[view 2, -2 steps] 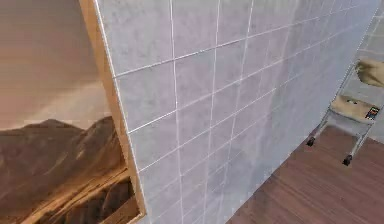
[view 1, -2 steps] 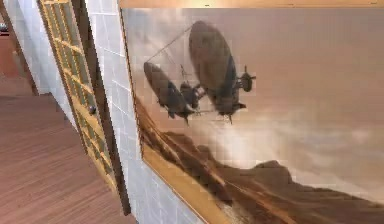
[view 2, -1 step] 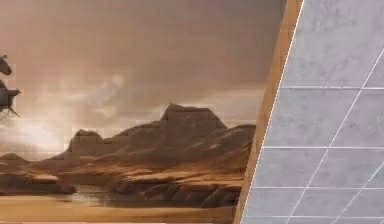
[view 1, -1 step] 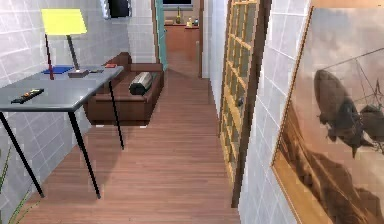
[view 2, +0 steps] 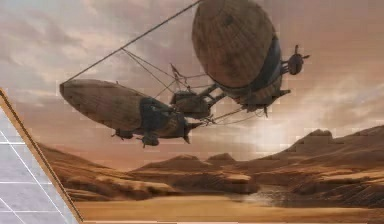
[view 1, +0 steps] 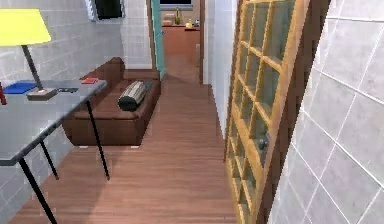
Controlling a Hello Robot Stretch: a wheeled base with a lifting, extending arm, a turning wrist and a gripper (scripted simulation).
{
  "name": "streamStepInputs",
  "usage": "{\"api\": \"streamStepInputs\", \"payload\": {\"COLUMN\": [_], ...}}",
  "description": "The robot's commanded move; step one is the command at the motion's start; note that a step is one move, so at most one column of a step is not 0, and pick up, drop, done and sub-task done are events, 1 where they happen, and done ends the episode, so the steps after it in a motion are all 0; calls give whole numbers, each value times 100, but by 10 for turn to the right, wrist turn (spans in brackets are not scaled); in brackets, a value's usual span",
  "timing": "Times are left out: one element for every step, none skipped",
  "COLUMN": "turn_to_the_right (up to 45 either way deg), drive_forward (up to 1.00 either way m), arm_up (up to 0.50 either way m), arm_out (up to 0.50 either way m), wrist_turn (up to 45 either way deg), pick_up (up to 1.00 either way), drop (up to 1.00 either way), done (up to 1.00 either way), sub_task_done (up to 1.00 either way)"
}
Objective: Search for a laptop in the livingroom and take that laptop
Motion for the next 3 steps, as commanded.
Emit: {"api": "streamStepInputs", "payload": {"turn_to_the_right": [-60, 0, 0], "drive_forward": [0, 100, 100], "arm_up": [0, 0, 0], "arm_out": [0, 0, 0], "wrist_turn": [0, 0, 0], "pick_up": [0, 0, 0], "drop": [0, 0, 0], "done": [0, 0, 0], "sub_task_done": [0, 0, 0]}}
